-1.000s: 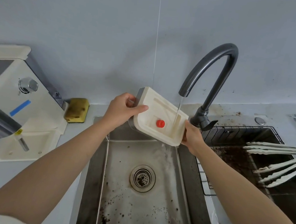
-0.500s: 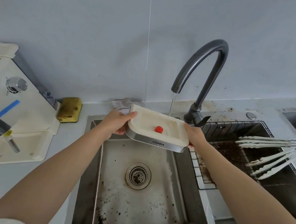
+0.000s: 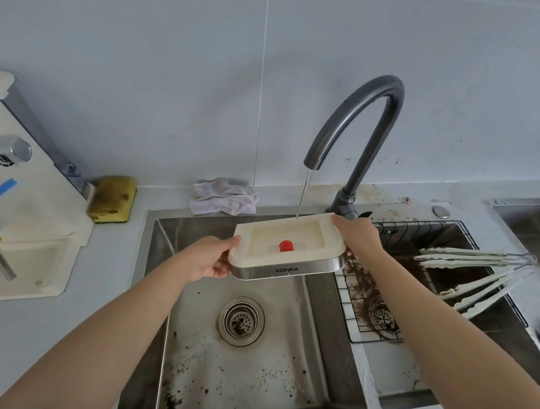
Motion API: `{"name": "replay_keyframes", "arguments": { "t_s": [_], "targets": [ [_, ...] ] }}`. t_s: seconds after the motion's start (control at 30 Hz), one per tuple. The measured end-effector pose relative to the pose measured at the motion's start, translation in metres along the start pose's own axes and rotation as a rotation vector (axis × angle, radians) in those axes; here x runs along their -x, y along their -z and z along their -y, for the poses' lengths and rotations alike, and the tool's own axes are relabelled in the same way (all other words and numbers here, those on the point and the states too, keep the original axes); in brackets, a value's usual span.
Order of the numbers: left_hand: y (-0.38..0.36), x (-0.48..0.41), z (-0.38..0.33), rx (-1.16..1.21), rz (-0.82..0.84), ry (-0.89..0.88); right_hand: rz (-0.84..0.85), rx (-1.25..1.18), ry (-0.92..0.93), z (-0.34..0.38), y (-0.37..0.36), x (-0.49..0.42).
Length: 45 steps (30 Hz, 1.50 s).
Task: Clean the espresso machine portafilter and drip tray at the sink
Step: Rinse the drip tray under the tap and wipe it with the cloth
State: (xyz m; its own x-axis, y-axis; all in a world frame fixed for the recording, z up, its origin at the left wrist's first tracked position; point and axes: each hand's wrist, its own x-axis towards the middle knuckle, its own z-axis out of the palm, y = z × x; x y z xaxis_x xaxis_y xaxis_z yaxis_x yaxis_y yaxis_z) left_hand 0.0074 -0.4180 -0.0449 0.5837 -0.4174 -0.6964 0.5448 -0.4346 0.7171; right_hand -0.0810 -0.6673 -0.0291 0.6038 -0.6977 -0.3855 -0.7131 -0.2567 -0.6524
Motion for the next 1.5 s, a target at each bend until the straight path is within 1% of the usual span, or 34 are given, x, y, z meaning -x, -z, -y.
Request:
{"name": "replay_keyframes", "arguments": {
  "t_s": [0.13,0.27,0.37,0.53,0.67,1.0,1.27,1.5],
  "targets": [
    [-0.006,-0.004,0.008,-0.043,0.041,0.0,-0.043,0.08,0.081,0.006,0.003,0.005],
    [-0.012,-0.006,0.01,-0.015,0.066,-0.044,-0.059,0.104,0.168,0.011,0.007,0.011],
    [-0.014,-0.009,0.008,-0.007,0.081,-0.098,-0.082,0.078,0.236,0.014,0.009,0.014],
    [-0.017,-0.013,0.001,0.004,0.049,-0.186,-0.141,-0.039,0.326,0.016,0.012,0.016],
    [-0.023,-0.015,-0.004,0.013,0.053,-0.216,-0.189,-0.088,0.351,0.015,0.017,0.018],
    [-0.042,-0.017,-0.02,-0.052,0.061,-0.264,-0.301,-0.088,0.349,0.004,0.035,0.018],
    [-0.041,-0.014,-0.036,-0.071,0.052,-0.318,-0.272,-0.136,0.365,-0.004,0.04,0.018],
    [-0.032,-0.011,-0.057,-0.074,-0.025,-0.405,-0.24,-0.251,0.418,0.002,0.041,0.02]
  ]
}}
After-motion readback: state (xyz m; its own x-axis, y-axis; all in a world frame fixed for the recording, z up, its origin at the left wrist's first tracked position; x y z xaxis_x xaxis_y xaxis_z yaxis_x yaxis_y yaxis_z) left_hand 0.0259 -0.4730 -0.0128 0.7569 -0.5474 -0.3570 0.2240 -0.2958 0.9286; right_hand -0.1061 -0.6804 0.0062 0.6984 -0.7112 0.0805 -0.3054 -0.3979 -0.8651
